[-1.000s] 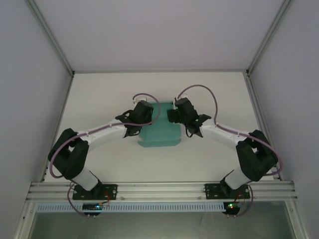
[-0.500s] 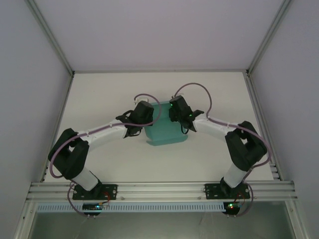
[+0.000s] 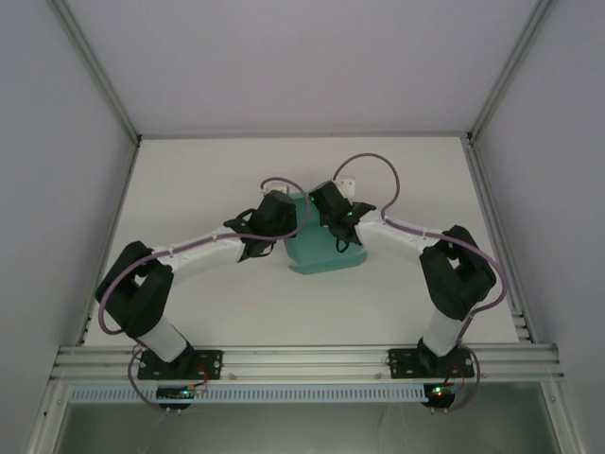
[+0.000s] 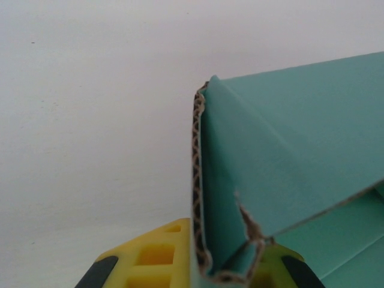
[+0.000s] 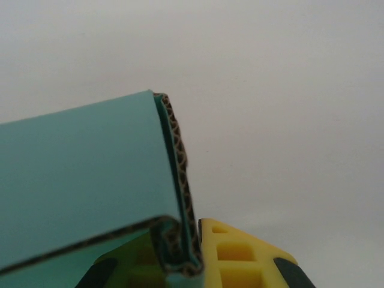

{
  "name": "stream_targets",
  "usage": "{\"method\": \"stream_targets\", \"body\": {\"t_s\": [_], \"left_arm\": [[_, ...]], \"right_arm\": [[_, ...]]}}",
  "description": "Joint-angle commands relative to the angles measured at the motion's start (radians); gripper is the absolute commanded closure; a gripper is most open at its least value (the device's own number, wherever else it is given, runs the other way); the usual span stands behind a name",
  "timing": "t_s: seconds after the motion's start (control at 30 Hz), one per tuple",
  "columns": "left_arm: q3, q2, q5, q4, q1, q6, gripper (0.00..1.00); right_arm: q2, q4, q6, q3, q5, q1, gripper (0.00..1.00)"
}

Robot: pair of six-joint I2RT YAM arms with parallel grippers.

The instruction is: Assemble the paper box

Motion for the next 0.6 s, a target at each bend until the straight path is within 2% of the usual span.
{"method": "stream_targets", "body": {"t_s": [0.0, 0.13, 0.37, 0.43, 0.5, 0.57], "left_arm": [[0.028, 0.003, -0.088, -0.098, 0.019, -0.027, 1.0], [0.032, 0.006, -0.1, -0.111, 0.015, -0.025, 1.0], [0.026, -0.005, -0.104, -0.111, 0.014, -0.027, 1.0], [0.027, -0.004, -0.103, -0.11, 0.013, -0.027, 1.0], [0.026, -0.002, -0.101, -0.108, 0.013, -0.025, 1.0], [0.024, -0.001, -0.097, -0.101, 0.013, -0.018, 1.0]], "right_arm": [[0.057, -0.267, 0.138, 0.011, 0.384, -0.057, 1.0], [0.088, -0.357, 0.16, 0.076, 0.461, -0.054, 1.0], [0.119, -0.434, 0.171, 0.112, 0.503, -0.075, 1.0], [0.107, -0.373, 0.12, 0.089, 0.494, -0.077, 1.0], [0.08, -0.228, -0.011, 0.037, 0.447, -0.075, 1.0], [0.03, -0.053, -0.146, -0.046, 0.332, -0.078, 0.98]]}}
